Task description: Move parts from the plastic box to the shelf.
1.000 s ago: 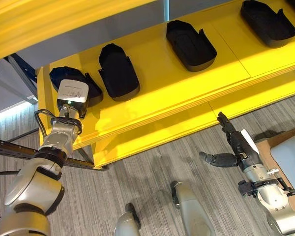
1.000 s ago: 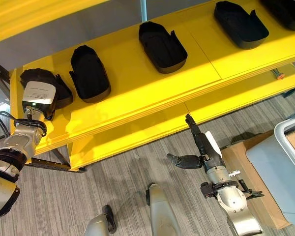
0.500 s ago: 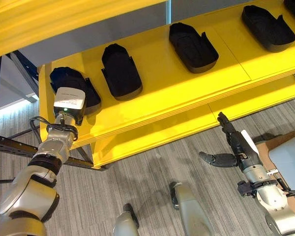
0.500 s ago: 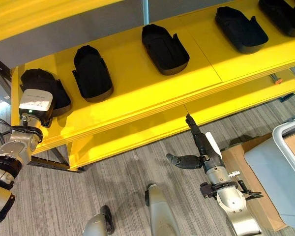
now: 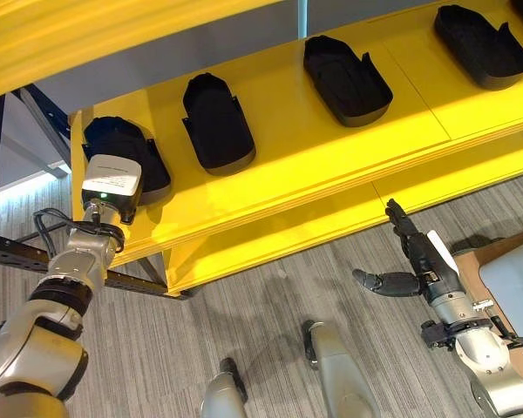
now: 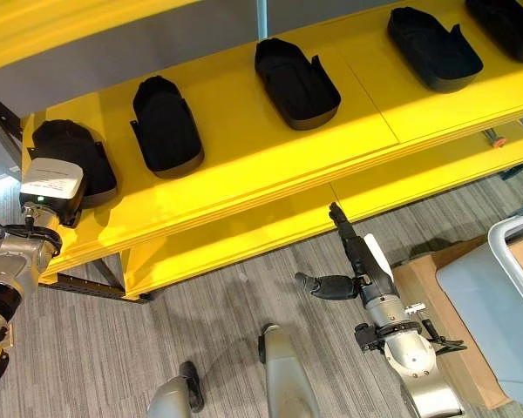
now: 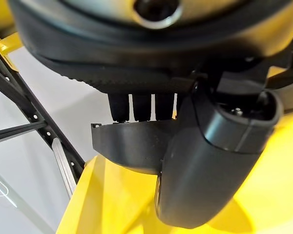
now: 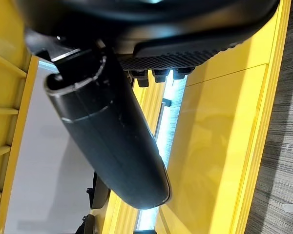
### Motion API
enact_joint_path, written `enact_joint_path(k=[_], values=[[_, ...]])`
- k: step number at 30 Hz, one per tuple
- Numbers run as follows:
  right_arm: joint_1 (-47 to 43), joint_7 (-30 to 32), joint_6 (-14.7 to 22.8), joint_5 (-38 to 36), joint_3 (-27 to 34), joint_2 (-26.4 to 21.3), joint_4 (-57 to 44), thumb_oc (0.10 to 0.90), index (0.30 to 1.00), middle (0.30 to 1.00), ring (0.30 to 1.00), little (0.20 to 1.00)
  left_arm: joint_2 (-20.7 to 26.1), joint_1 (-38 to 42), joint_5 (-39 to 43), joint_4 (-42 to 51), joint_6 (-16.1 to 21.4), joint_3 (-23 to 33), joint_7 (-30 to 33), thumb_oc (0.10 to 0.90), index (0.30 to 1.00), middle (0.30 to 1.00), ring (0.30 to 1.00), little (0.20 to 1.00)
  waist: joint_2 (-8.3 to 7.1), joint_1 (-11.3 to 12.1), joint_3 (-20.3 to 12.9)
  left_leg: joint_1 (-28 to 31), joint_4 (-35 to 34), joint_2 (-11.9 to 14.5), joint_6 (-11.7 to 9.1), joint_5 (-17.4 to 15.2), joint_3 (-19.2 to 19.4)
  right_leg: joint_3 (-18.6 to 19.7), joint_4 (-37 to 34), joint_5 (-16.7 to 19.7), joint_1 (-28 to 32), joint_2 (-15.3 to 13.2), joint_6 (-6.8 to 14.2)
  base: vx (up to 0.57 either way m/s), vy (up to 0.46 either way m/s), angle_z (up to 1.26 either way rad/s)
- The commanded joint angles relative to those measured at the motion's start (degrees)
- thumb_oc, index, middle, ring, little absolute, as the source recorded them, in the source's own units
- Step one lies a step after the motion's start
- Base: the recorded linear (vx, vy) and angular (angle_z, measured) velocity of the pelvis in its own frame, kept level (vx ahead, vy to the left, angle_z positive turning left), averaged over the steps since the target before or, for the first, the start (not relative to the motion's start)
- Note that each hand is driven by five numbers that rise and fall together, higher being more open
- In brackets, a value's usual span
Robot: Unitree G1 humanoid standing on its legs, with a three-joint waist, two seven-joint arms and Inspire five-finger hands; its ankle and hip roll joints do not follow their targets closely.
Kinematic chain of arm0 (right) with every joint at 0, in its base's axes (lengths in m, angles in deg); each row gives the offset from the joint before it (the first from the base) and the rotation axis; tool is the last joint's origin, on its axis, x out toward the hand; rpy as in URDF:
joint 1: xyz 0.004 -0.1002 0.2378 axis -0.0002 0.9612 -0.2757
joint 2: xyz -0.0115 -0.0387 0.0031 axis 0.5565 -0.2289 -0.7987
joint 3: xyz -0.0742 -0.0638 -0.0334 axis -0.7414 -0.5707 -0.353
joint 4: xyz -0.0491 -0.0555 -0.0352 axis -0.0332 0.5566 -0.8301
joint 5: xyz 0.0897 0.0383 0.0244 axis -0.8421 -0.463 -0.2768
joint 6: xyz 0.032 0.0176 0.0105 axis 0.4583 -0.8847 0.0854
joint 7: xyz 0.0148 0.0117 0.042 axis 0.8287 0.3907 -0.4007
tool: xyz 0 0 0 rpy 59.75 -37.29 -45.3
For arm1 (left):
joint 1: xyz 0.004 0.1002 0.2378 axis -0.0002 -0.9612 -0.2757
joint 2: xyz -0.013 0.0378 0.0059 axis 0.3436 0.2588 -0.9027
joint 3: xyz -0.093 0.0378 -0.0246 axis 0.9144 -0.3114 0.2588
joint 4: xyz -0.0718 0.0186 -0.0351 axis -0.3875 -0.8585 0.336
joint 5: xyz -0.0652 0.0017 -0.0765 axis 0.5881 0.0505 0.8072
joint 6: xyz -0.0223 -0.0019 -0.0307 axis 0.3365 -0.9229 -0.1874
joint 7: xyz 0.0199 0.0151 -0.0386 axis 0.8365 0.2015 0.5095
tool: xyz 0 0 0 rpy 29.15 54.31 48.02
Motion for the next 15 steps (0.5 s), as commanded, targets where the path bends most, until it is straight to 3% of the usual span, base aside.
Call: enact_joint_path(k=[1,15], values=[[-0.7,0.3,6.0,-1.5,4.5,0.6,-5.9,0.900,1.000,1.000,1.000,1.000,8.0,0.6,0.5,2.5,-2.3,6.4,1.7,0.400,0.300,0.300,0.300,0.300,-0.73,0.6,-3.2,-4.0,5.2,0.1,2.5,-2.4,-2.3,0.8,-6.9,1.0,8.2,-6.9,7.6,0.00,0.000,0.00],[-0.1,0.0,5.6,-1.4,5.3,0.7,-6.3,0.900,1.000,1.000,1.000,1.000,8.6,2.9,0.6,2.1,-2.5,5.4,1.1,0.400,0.300,0.300,0.300,0.300,-1.01,0.4,-3.0,-4.6,5.8,-0.2,2.7,-2.9,-2.3,1.2,-6.7,0.9,7.5,-7.0,7.6,0.00,0.002,0.00]])
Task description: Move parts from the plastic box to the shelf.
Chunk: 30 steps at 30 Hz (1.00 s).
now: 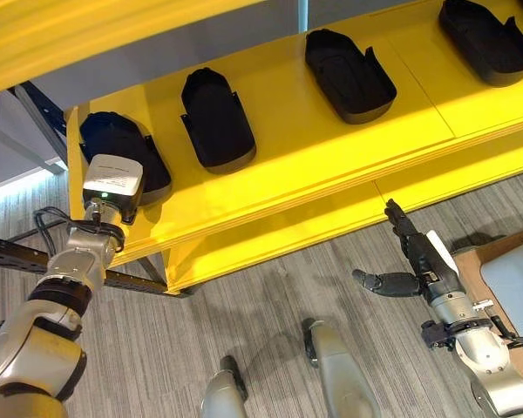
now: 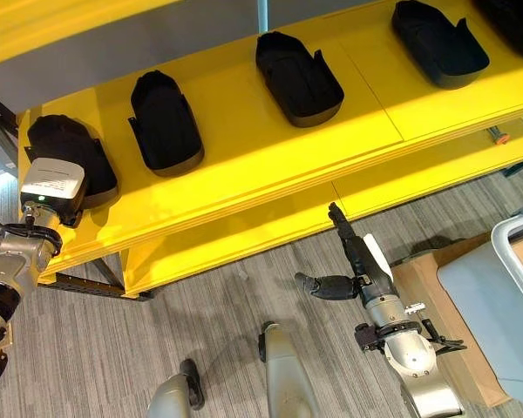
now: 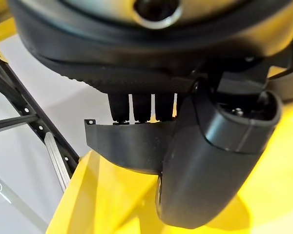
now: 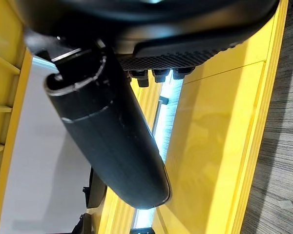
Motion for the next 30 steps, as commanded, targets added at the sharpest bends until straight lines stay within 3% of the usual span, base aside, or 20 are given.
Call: enact_joint_path(k=[1,29,30], values=[[-0.2,0.5,5.6,-1.5,5.2,0.8,-6.2,0.900,1.000,1.000,1.000,1.000,8.6,2.9,0.6,2.2,-2.6,5.5,1.4,0.400,0.300,0.300,0.300,0.300,-1.18,0.6,-3.1,-3.6,5.2,-0.2,2.5,-2.7,-2.3,1.0,-6.9,1.2,8.5,-7.0,7.3,0.00,0.000,0.00],[0.6,-0.4,5.3,-1.4,5.6,0.4,-6.5,0.900,1.000,1.000,1.000,1.000,11.7,3.3,0.7,-1.0,-1.4,4.0,-0.9,0.400,0.300,0.300,0.300,0.300,-1.31,0.9,-3.1,-4.6,6.7,-0.5,2.9,-3.5,-2.4,1.5,-6.7,1.7,7.9,-7.2,7.5,0.00,0.001,0.00],[0.6,-0.5,5.3,-1.4,5.7,0.4,-6.5,0.900,1.000,1.000,1.000,1.000,11.6,3.4,0.8,-1.2,-1.4,4.1,-0.9,0.680,0.693,0.693,0.693,0.693,-1.34,0.9,-3.1,-4.6,6.8,-0.5,2.9,-3.5,-2.4,1.7,-6.8,1.7,7.8,-7.2,7.6,0.00,0.000,0.00]])
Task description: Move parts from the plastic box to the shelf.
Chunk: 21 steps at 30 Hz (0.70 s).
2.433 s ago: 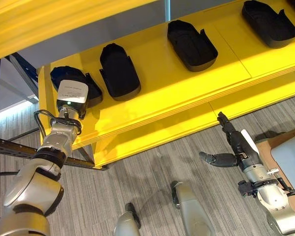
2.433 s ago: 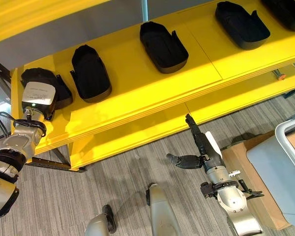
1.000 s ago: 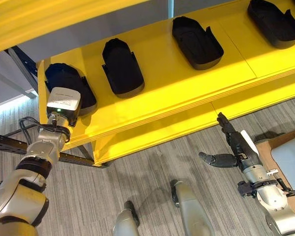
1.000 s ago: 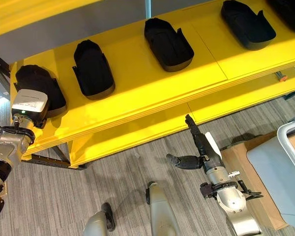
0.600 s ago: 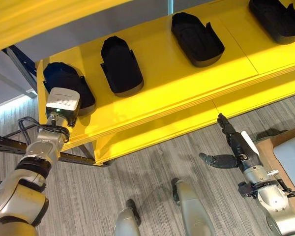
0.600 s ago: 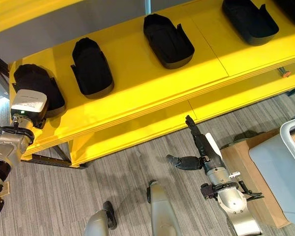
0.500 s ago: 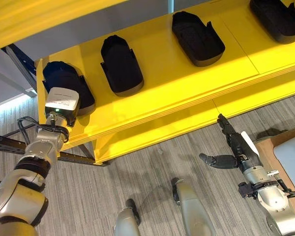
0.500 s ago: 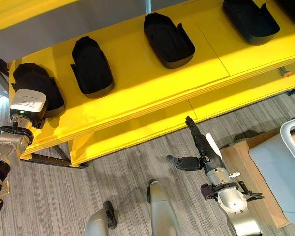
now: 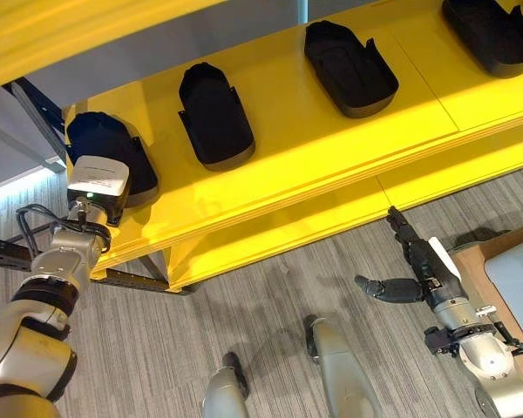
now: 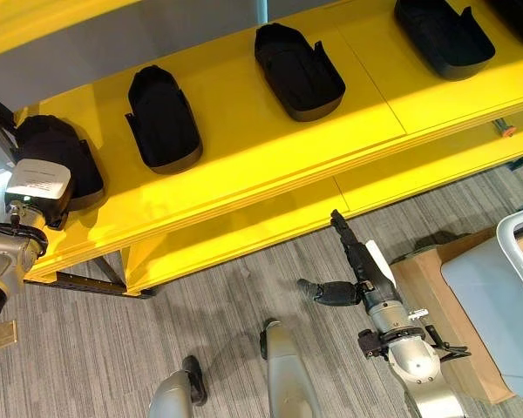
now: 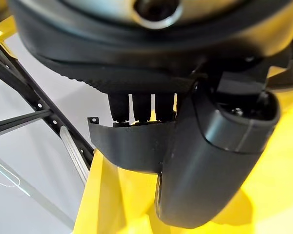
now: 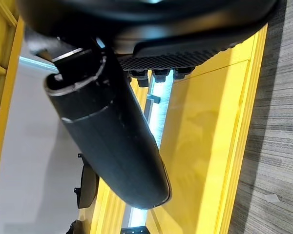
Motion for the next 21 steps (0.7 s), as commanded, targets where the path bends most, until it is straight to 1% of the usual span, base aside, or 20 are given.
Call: enact_joint_path(k=[1,11,18,21], values=[[-1.2,0.2,5.3,-1.4,3.9,0.6,-6.6,0.900,1.000,1.000,1.000,1.000,9.0,3.2,0.7,0.8,-2.5,4.2,1.2,0.900,1.000,1.000,1.000,1.000,-2.02,0.9,-3.6,-3.8,5.8,-0.5,2.5,-3.3,-2.4,1.6,-7.0,1.7,8.2,-7.3,7.5,0.00,0.000,0.00],[-0.9,0.0,5.3,-1.5,4.1,0.4,-6.8,0.900,1.000,1.000,1.000,1.000,7.3,4.3,1.3,-1.6,-2.4,3.2,1.2,0.900,1.000,1.000,1.000,1.000,-2.22,0.6,-3.8,-3.9,6.0,-0.5,2.6,-3.5,-2.3,1.7,-6.8,1.7,8.1,-7.3,7.5,0.00,0.000,0.00],[-1.0,-0.2,5.4,-1.9,4.4,0.4,-6.7,0.900,1.000,1.000,1.000,1.000,8.0,4.8,0.4,-1.0,-0.9,0.9,-0.1,0.900,1.000,1.000,1.000,1.000,-2.16,0.6,-3.9,-4.0,6.2,-0.4,2.6,-3.4,-2.3,1.6,-6.6,1.6,8.1,-7.2,7.5,0.00,0.000,0.00],[-0.8,-0.3,5.6,-2.2,4.6,0.5,-6.7,0.900,1.000,1.000,1.000,1.000,8.4,4.9,1.3,-0.1,0.3,0.4,-0.8,0.900,1.000,1.000,1.000,1.000,-2.11,0.6,-3.9,-4.0,6.1,-0.4,2.6,-3.4,-2.4,1.5,-6.5,1.5,8.1,-7.2,7.4,0.00,0.000,0.00]])
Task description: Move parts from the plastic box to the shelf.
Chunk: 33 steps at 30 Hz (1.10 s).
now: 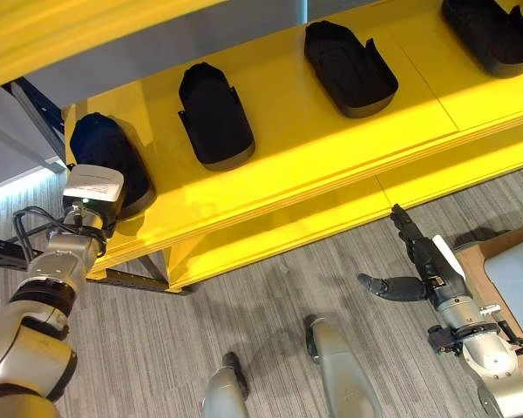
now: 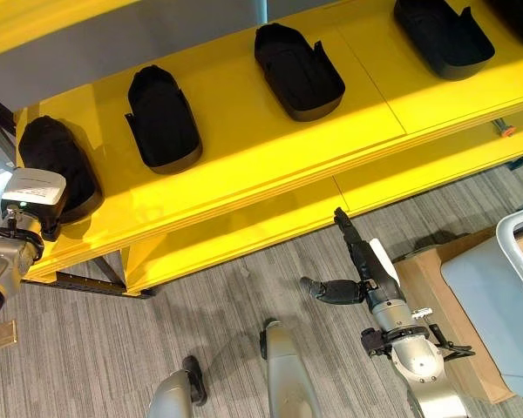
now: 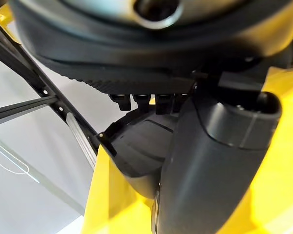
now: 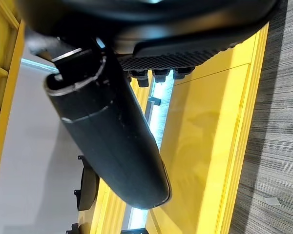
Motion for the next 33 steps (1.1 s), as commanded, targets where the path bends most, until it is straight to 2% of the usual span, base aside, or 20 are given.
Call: enact_joint_path(k=[1,9,18,19,25,30,33], values=[[-0.8,0.2,5.6,-2.2,4.0,0.5,-6.6,0.900,1.000,1.000,1.000,1.000,8.4,4.6,1.0,2.8,-0.8,1.5,1.0,0.900,1.000,1.000,1.000,1.000,-2.03,0.6,-4.0,-4.0,5.7,-0.4,2.4,-3.3,-2.4,1.4,-6.7,1.5,8.1,-7.2,7.4,0.00,0.000,0.00],[-0.4,-0.2,5.6,-2.5,4.2,1.1,-5.8,0.900,1.000,1.000,1.000,1.000,10.7,4.7,3.7,7.4,0.7,2.0,-0.1,0.900,1.000,1.000,1.000,1.000,-1.75,0.9,-3.9,-3.6,5.5,-0.5,2.3,-3.1,-2.5,1.4,-6.7,1.6,8.4,-7.2,7.4,0.00,0.000,0.00],[0.5,-0.4,5.7,-2.4,5.4,1.3,-5.5,0.900,1.000,1.000,1.000,1.000,15.0,0.8,2.2,13.4,0.9,5.3,0.1,0.900,1.000,1.000,1.000,1.000,-1.46,1.4,-3.9,-3.4,5.5,-0.6,2.2,-3.2,-2.5,1.2,-7.0,1.7,8.9,-7.2,7.4,0.00,0.000,0.00],[0.6,-0.3,5.6,-2.2,5.8,1.3,-5.4,0.900,1.000,1.000,1.000,1.000,16.5,-0.5,1.8,15.3,1.0,6.7,0.0,0.900,1.000,1.000,1.000,1.000,-1.40,1.7,-3.9,-3.5,5.6,-0.6,2.3,-3.2,-2.6,1.1,-6.8,1.6,8.8,-7.2,7.3,-0.01,0.002,0.04],[0.7,-0.4,5.2,-1.5,6.1,1.4,-5.2,0.900,1.000,1.000,1.000,1.000,17.7,-4.1,1.3,17.9,0.4,10.9,0.3,0.900,1.000,1.000,1.000,1.000,-1.23,2.2,-4.0,-3.5,5.6,-0.7,2.3,-3.1,-2.7,1.0,-6.7,1.5,8.9,-7.4,7.3,0.00,0.000,0.00],[0.6,-0.6,4.9,-1.1,6.2,1.6,-5.1,0.900,1.000,1.000,1.000,1.000,17.6,-6.2,1.7,19.8,0.0,14.0,0.3,0.900,1.000,1.000,1.000,1.000,-1.19,2.4,-4.1,-3.5,5.5,-0.9,2.3,-3.2,-2.8,1.0,-6.8,1.5,9.1,-7.4,7.3,0.00,0.000,0.00],[0.9,-0.7,4.6,-0.7,6.6,1.8,-5.1,0.900,1.000,1.000,1.000,1.000,16.5,-9.3,2.8,22.0,-0.2,17.8,0.3,0.900,1.000,1.000,1.000,1.000,-1.27,2.6,-4.1,-3.4,5.4,-1.0,2.4,-3.2,-2.8,1.0,-6.9,1.5,9.1,-7.3,7.2,0.00,0.002,0.02]])
